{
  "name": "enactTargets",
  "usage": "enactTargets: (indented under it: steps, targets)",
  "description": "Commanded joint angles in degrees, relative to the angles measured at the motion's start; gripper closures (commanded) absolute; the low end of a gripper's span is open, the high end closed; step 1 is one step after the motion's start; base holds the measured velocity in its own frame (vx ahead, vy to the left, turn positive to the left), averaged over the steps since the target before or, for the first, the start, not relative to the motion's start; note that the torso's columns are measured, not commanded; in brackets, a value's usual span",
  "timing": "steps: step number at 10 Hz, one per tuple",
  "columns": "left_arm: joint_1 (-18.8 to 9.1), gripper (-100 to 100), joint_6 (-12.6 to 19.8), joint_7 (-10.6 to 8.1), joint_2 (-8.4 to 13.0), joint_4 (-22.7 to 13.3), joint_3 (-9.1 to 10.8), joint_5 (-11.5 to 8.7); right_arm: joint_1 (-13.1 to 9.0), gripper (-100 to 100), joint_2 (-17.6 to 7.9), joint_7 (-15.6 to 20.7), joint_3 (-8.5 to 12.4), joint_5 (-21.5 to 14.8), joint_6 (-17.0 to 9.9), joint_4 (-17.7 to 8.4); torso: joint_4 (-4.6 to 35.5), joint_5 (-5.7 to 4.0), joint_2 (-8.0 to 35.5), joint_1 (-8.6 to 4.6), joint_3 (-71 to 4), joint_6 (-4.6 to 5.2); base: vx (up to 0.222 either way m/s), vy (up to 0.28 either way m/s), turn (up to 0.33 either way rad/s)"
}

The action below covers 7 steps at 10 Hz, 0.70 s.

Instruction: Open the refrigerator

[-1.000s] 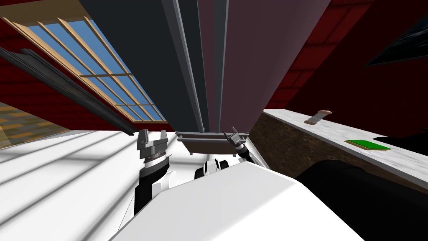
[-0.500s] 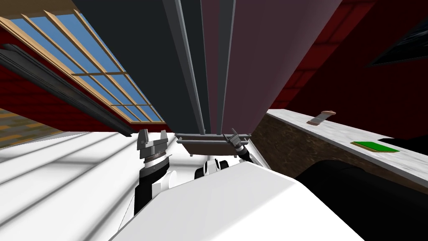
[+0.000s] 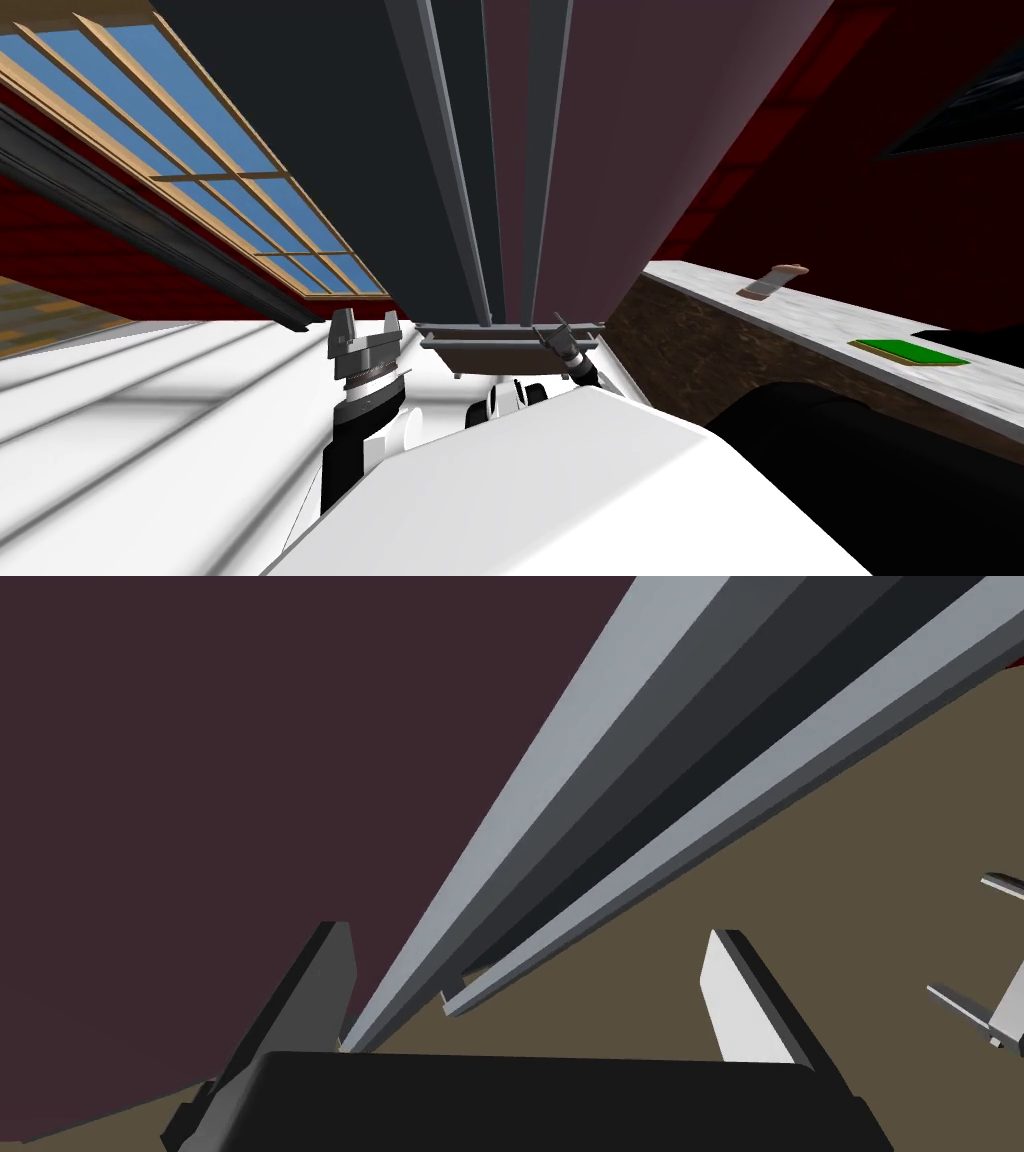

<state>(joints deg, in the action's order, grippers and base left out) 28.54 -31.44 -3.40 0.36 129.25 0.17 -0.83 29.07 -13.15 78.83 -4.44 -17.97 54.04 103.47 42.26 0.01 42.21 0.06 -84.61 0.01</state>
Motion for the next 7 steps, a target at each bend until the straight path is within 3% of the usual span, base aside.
enactTargets:
  steps: [1,3,4,7]
  targets:
    - [0.0,0,0.0,0.00,0.0,0.0,0.00,0.0,0.6,-100,-0.1,4.5,0.5,-1.2,2.2,-2.4,0.0,0.00,0.0,-0.03,0.0,-0.01,0.077,0.024,-0.049]
    - [0.0,0,0.0,0.00,0.0,0.0,0.00,0.0,0.6,-100,-0.1,7.0,0.5,-1.2,2.2,-2.4,0.0,-0.02,0.1,-0.09,0.1,-0.01,0.047,0.014,-0.011]
    - [0.0,0,0.0,0.00,0.0,0.0,0.00,0.0,1.1,-100,0.1,9.0,0.7,-2.1,3.7,-4.0,0.1,-0.03,0.2,-0.11,0.1,-0.01,0.057,0.011,-0.052]
    - [0.0,0,0.0,0.00,0.0,0.0,0.00,0.0,1.5,-100,0.3,13.8,0.9,-2.8,5.0,-5.6,0.0,0.00,0.0,0.00,0.0,0.00,0.065,0.022,-0.039]
